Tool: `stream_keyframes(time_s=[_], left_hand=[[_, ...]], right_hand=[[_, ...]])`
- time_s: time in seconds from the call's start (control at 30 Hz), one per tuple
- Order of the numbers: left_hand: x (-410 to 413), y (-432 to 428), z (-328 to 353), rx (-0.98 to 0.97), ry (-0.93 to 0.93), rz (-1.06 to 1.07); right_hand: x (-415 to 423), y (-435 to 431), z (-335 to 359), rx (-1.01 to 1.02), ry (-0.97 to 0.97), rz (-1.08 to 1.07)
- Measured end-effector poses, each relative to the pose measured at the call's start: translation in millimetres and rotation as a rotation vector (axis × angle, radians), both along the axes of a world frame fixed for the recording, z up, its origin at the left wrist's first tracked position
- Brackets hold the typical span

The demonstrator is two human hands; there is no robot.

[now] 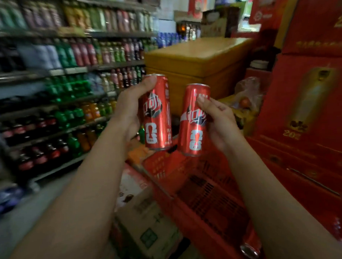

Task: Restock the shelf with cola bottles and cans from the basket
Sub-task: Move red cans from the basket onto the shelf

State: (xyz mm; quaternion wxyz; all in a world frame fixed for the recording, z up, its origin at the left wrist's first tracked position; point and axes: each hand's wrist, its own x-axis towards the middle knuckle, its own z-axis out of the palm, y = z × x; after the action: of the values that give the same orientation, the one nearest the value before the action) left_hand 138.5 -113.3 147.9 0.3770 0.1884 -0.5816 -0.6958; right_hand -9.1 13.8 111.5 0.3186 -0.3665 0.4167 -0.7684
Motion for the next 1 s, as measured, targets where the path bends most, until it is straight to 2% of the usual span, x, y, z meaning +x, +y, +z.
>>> stream_keyframes(time_s=[0.1,0.33,0.53,0.73,0.87,1.0], left_hand=[[65.9,-8.1,11.6,-0.022,-0.008,0.125],[225.2,-11.9,5.3,0.06,-0.034,0.465],[338.2,3.2,-10.8,0.092,0.036,0.718],[409.4,16.6,-28.0,0.078,0.089,0.92],[436.1,21.0,-36.4,0.063,0.155,0.981],[437.7,18.8,-41.1,0.056,0.058,0.965]], right_hand=[[41.5,-23.2,9.1,-0.007,0.032,0.121],[165.4,-81.3,13.2,0.018,0.013,0.418],[267.0,-110.7,2.6,0.074,-0.008,0.615],[332.9,-124.0,-13.5,0.116,0.008,0.712],[353.9,-130.0,-21.2,0.132,0.035,0.751],[358.5,-139.2,-28.4,0.151,0.064,0.772]])
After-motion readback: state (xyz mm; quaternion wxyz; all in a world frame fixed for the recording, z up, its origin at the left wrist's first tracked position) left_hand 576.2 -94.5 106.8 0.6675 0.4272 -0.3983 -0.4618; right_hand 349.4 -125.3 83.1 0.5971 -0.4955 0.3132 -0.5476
